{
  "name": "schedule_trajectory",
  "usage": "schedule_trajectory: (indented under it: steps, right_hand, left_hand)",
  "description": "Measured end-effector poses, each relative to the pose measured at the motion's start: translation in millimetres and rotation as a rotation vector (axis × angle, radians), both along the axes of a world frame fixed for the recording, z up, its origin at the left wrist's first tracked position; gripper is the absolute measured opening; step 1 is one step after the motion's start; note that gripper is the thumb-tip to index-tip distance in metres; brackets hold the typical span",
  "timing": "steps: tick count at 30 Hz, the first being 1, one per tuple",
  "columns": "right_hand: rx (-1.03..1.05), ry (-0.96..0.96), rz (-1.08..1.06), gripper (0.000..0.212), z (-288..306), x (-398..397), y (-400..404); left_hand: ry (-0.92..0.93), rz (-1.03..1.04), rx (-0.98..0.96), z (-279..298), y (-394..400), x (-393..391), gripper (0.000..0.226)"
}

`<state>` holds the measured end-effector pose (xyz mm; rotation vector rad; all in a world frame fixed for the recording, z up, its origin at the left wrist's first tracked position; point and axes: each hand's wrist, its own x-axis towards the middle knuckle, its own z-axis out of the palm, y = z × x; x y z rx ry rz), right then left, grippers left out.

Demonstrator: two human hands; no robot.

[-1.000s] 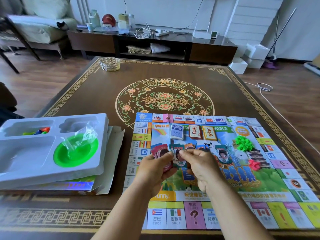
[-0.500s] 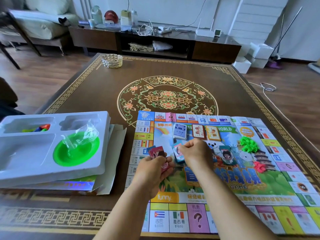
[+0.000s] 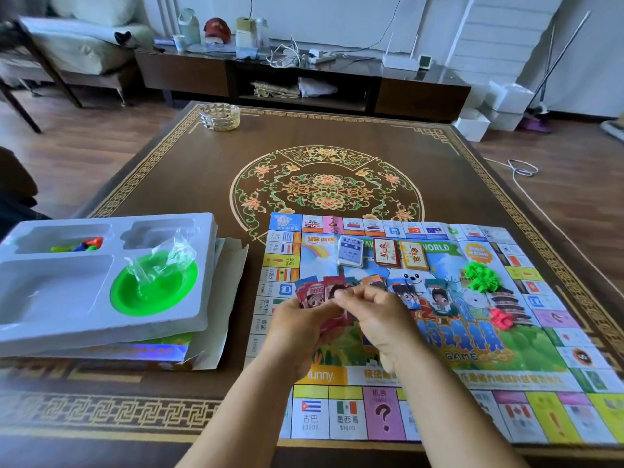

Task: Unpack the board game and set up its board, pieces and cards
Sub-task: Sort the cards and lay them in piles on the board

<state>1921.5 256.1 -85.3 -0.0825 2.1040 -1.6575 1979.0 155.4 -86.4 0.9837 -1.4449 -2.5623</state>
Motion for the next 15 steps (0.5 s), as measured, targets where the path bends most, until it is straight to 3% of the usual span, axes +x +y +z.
schedule_trajectory:
  steps: [6, 15]
  right_hand:
    - [-0.003, -0.086, -0.16, 0.018, -9.8, 6.3, 14.6]
    - [-0.083, -0.126, -0.221, 0.012, -13.0, 17.0, 26.8]
  left_hand:
    - [0.028, -0.162, 0.047, 3.5, 2.7, 8.7, 0.011]
    - [-0.044, -0.054, -0.035, 5.2, 11.2, 14.2, 0.009]
